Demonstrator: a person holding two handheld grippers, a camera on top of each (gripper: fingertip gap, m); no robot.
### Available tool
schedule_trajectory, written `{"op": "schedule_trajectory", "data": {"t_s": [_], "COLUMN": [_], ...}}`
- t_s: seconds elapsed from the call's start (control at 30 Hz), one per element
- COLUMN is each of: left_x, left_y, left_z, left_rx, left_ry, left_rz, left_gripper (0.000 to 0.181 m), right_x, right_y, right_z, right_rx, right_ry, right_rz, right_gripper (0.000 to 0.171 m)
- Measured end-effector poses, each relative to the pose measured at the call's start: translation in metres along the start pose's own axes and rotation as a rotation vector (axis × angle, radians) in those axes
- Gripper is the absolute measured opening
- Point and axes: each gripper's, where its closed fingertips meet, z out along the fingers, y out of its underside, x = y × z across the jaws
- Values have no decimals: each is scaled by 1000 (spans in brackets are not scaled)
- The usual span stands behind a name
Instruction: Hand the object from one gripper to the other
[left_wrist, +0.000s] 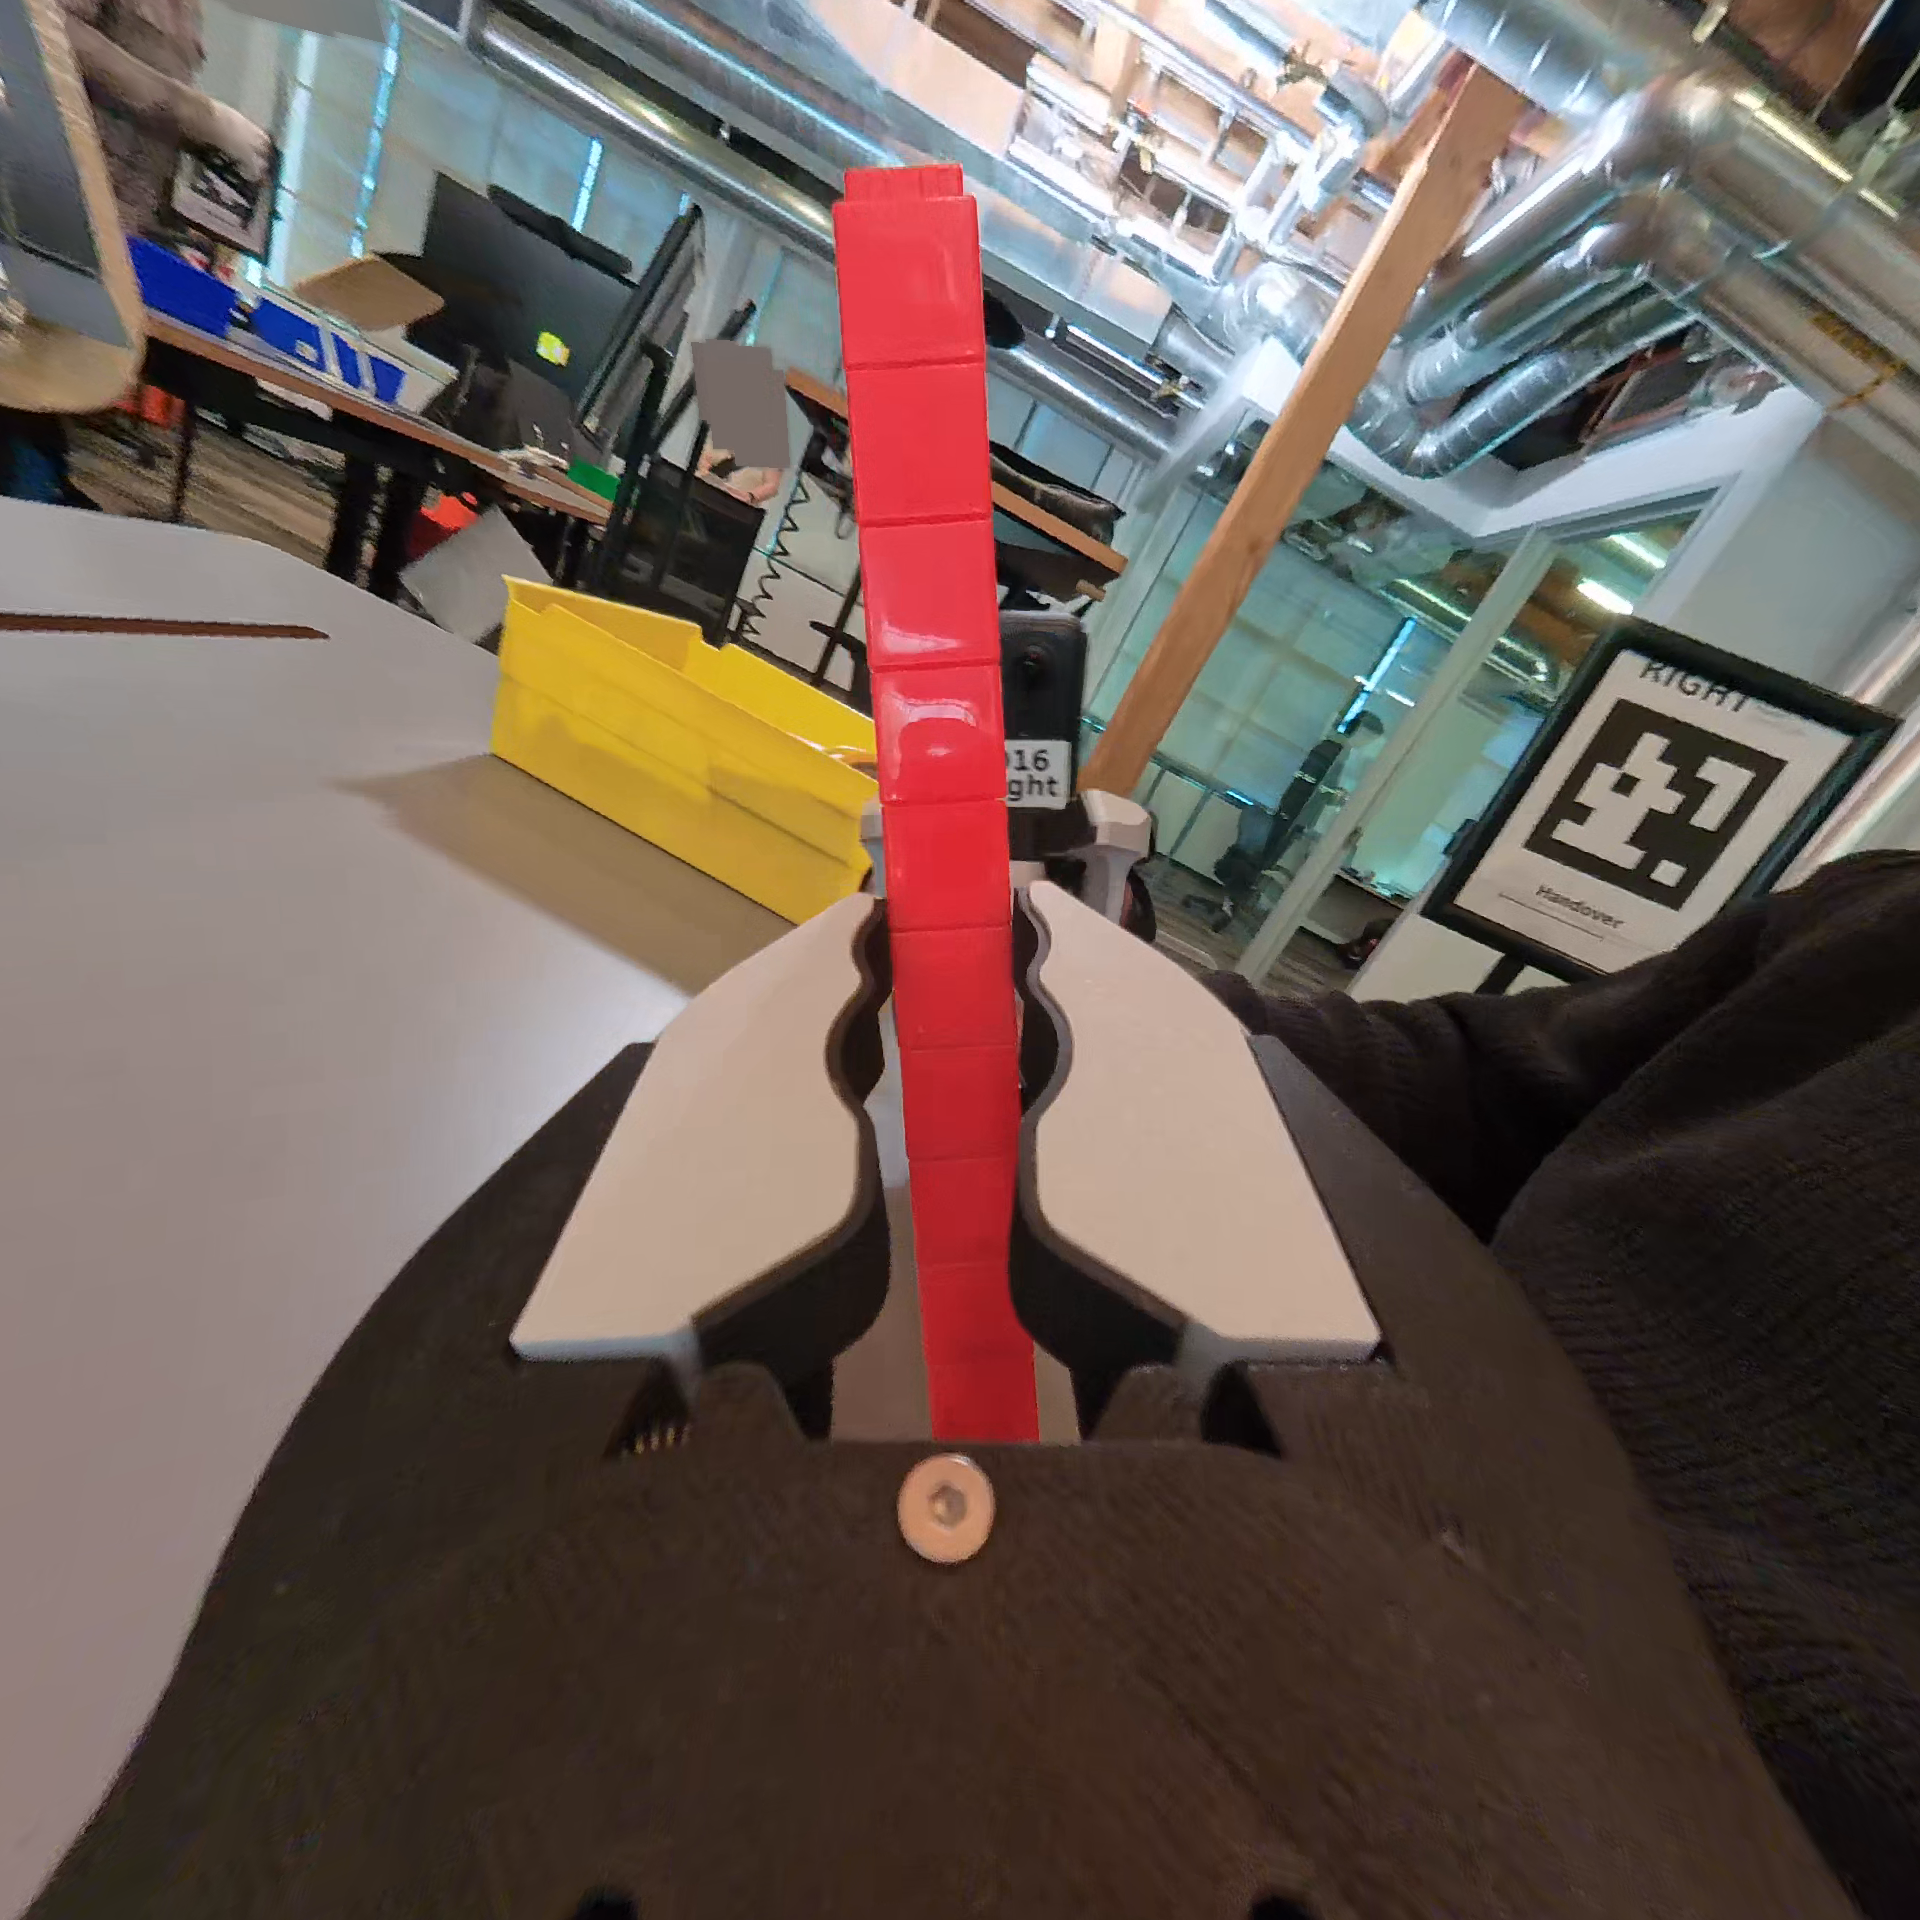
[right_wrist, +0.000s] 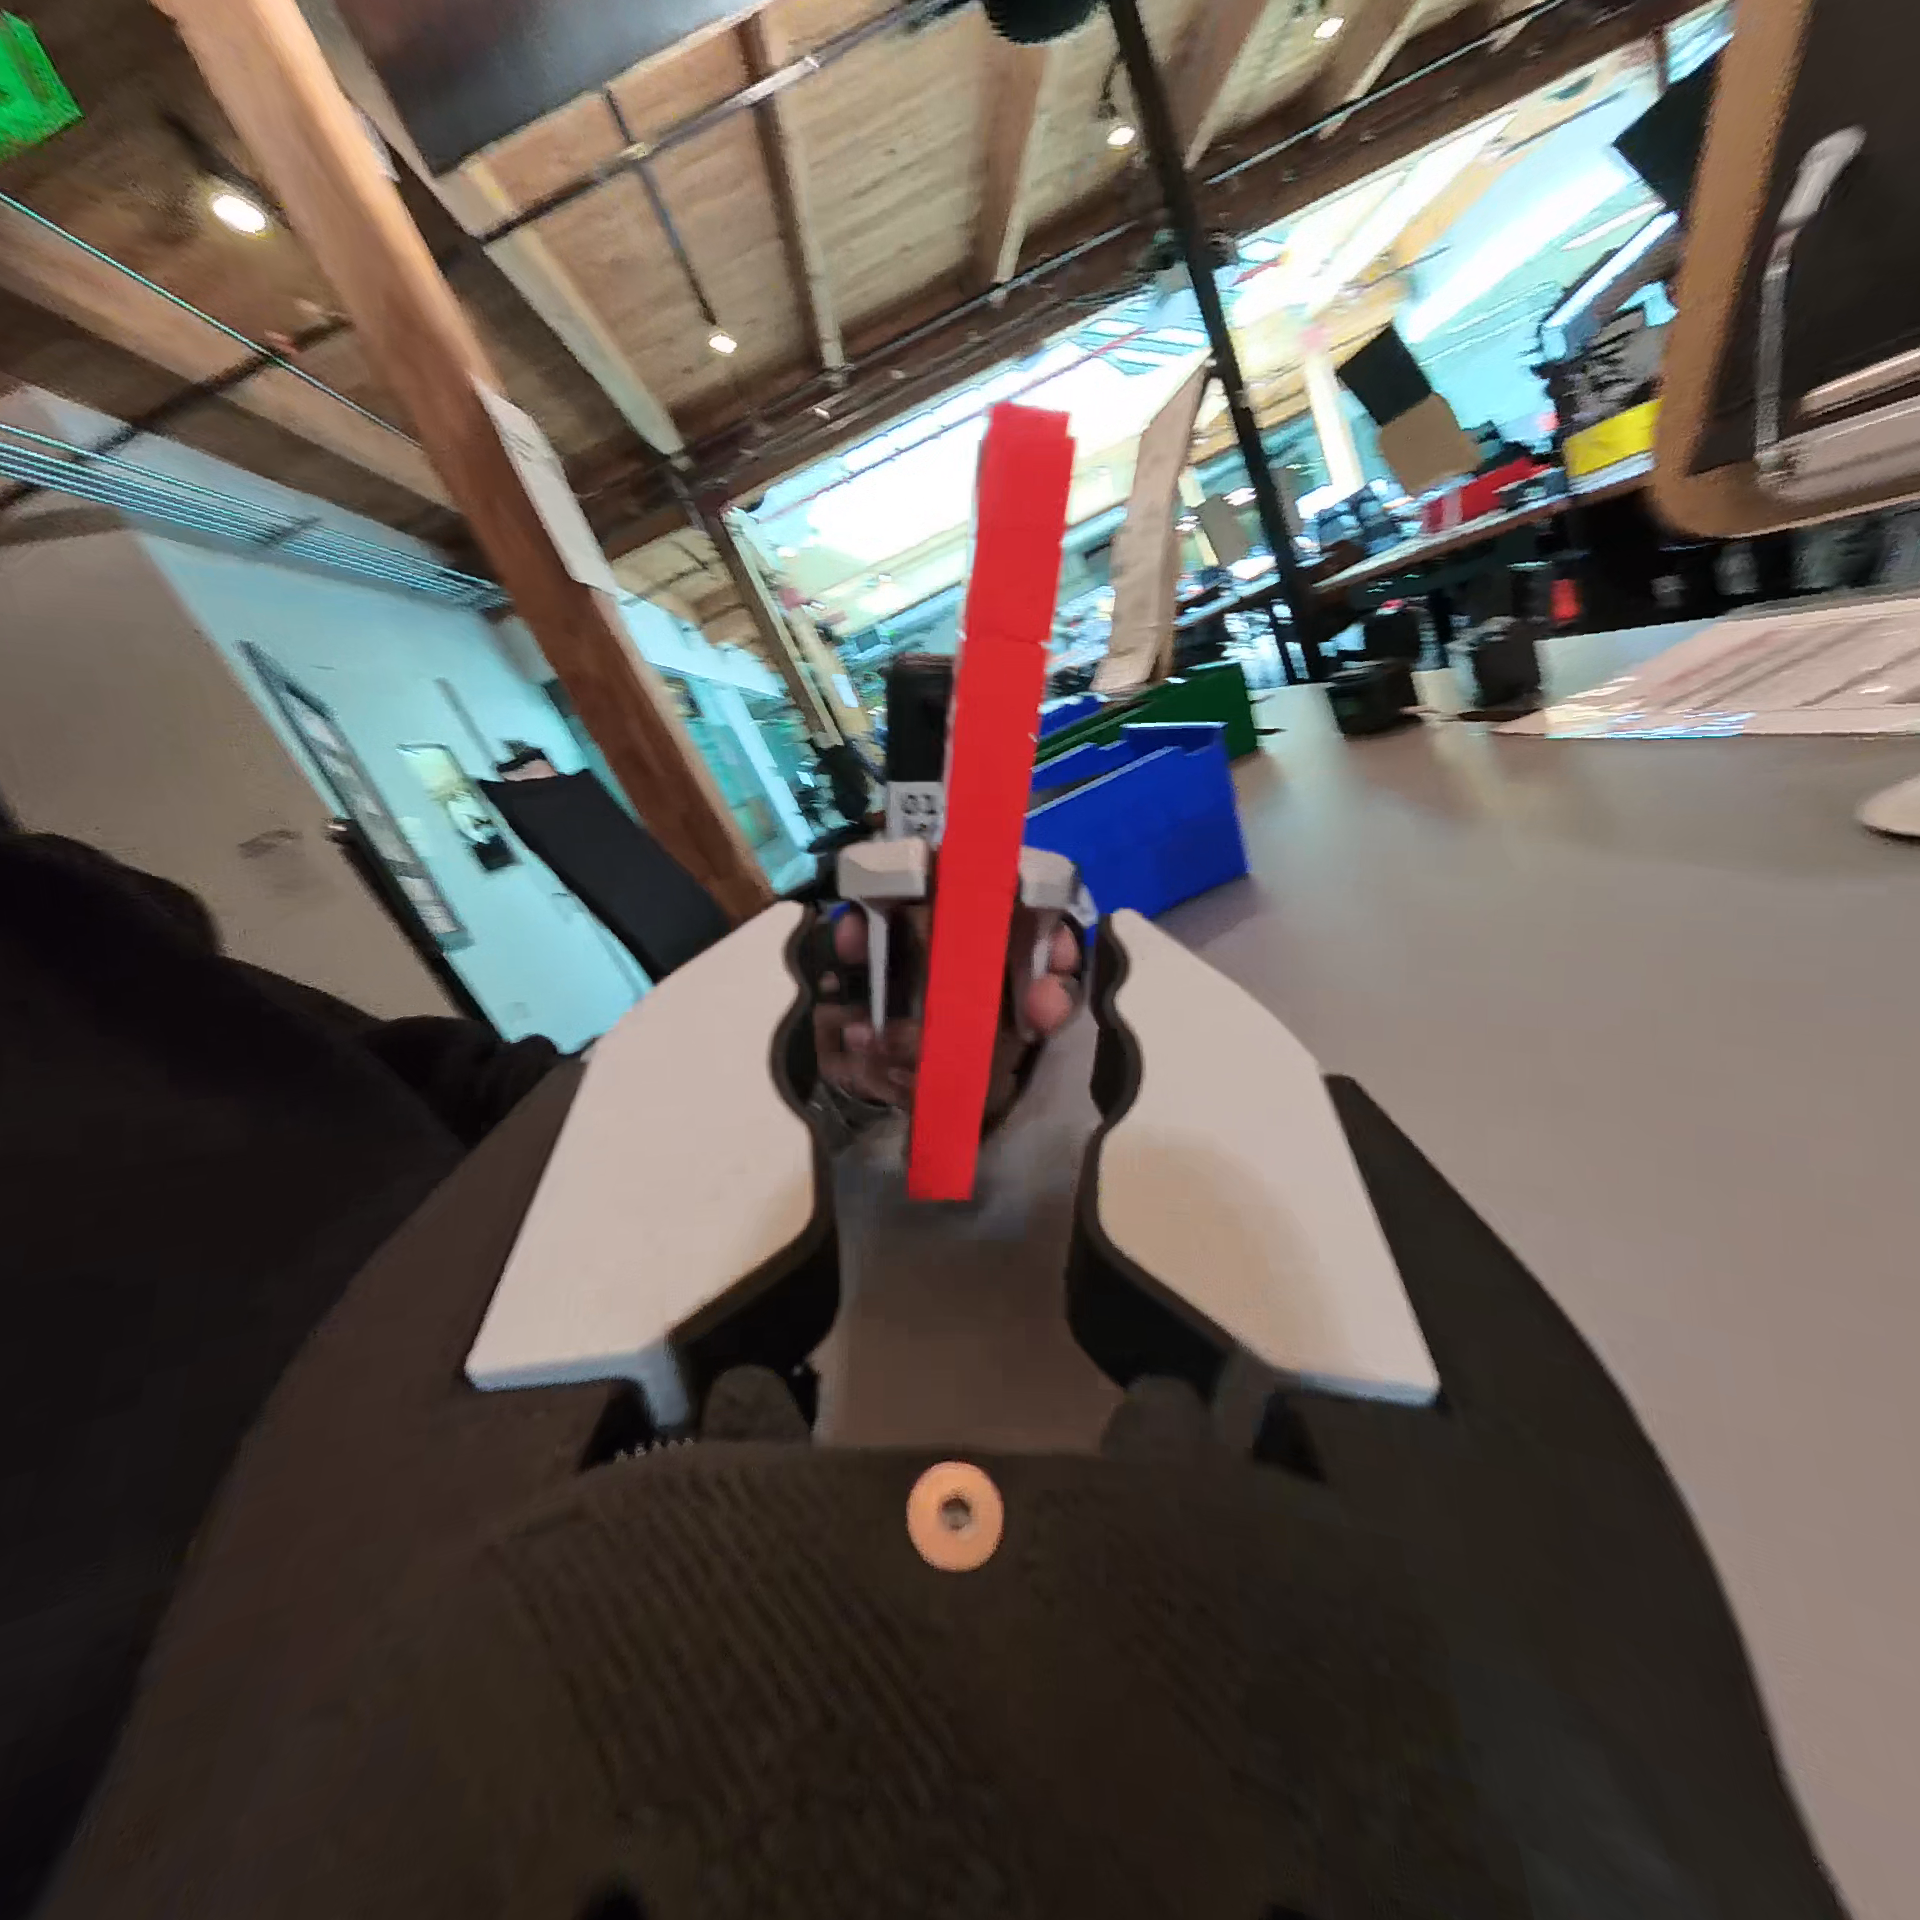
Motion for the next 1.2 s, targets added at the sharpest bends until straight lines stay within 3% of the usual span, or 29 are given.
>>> {"op": "schedule_trajectory", "data": {"t_s": [0.17, 0.43, 0.5, 0.63, 0.83, 1.0, 1.2], "left_x": [3, 18, 19, 20, 18, 17, 3], "left_y": [38, 77, 83, 83, 84, 80, 81], "left_z": [13, 30, 31, 34, 34, 34, 30], "left_rx": [-157, -321, -349, -338, -338, -317, -348], "left_ry": [55, 125, 126, 133, 123, 113, 15], "left_rz": [-75, -99, -95, -123, -138, -161, -62], "left_gripper": [23, 23, 23, 23, 24, 49, 51], "right_x": [-7, 5, 8, 7, 11, 19, 33], "right_y": [-3, -18, -16, -9, -7, -15, -31], "right_z": [4, -15, -17, -18, -20, -31, -53], "right_rx": [37, 136, 119, 71, 57, 112, 221], "right_ry": [-57, 18, 34, 37, 67, 98, 120], "right_rz": [71, 126, 140, 155, 187, 240, 337], "right_gripper": [51, 46, 38, 22, 22, 21, 21]}}
